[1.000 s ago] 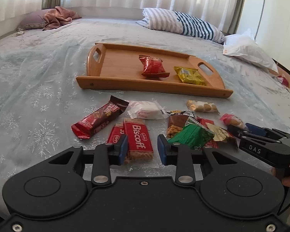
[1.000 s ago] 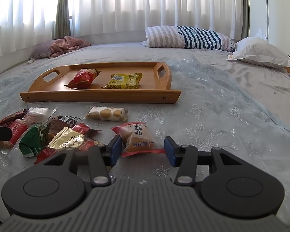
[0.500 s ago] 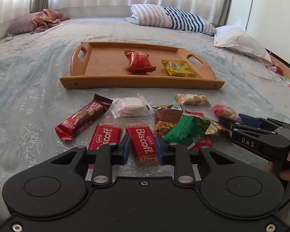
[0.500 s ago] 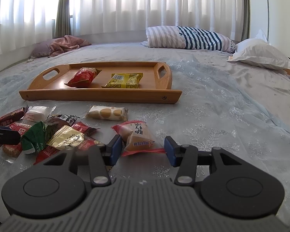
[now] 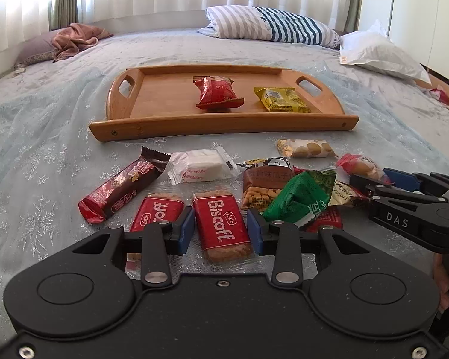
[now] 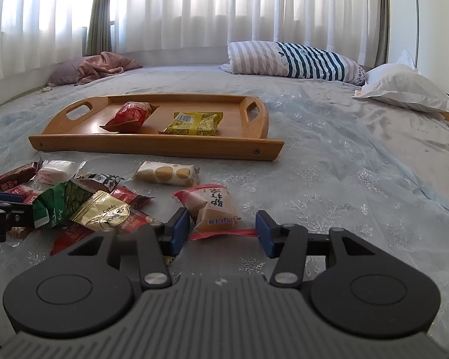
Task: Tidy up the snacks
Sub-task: 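Carry the Biscoff packet with the left tool while the right tool carries the pastry onto the tray, then open the left tool releasing the Biscoff packet while the right tool releases the pastry, then withdraw both tools from the tray back over the remaining snacks, then grasp a second red Biscoff packet with the left tool while the right tool grasps a gold snack packet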
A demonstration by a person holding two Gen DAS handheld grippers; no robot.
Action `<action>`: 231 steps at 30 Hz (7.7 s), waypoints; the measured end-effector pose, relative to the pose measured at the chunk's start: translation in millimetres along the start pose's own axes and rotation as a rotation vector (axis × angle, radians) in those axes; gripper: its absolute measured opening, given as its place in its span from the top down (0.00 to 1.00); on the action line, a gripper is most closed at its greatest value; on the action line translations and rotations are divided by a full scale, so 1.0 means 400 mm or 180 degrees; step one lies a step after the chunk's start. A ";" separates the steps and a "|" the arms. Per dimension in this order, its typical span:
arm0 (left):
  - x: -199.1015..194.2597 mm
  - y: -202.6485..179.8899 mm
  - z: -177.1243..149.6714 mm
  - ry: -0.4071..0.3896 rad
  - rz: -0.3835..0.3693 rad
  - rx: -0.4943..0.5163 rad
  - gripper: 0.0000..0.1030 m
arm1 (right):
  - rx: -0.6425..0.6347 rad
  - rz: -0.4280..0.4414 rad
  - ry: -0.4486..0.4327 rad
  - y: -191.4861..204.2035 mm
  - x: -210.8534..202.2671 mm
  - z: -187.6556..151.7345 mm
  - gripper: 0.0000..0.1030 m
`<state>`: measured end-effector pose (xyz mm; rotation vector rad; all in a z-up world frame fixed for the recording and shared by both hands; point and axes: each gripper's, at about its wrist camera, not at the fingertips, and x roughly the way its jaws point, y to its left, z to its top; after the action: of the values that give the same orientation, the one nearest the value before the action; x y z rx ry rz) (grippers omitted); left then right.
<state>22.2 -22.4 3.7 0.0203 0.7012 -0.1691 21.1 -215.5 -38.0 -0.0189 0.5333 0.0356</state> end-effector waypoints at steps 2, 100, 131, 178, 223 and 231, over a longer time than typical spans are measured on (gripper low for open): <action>0.003 -0.003 0.001 -0.0005 0.0018 0.0008 0.65 | -0.0001 0.0001 0.0000 0.001 0.000 0.001 0.46; 0.384 0.135 0.344 0.0011 0.0195 -0.0321 0.67 | 0.0206 -0.0229 0.0102 -0.009 0.305 0.239 0.53; 0.359 0.111 0.349 -0.0027 0.0183 -0.0108 0.38 | 0.0259 -0.0126 0.0066 -0.014 0.286 0.242 0.39; -0.017 0.074 0.131 -0.0384 0.0080 -0.0325 0.03 | 0.0019 0.0257 -0.0390 0.033 -0.029 0.123 0.03; -0.025 0.099 -0.018 -0.0086 -0.0013 -0.0259 0.33 | 0.0021 0.0267 -0.0186 0.118 -0.064 -0.006 0.13; -0.033 0.100 -0.020 -0.0078 -0.0090 -0.0337 0.39 | 0.0134 0.0347 -0.0118 0.129 -0.048 -0.003 0.13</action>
<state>13.8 19.6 4.6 -0.0929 0.6856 -0.1591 2.1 -164.4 -29.7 0.0519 0.4976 0.1309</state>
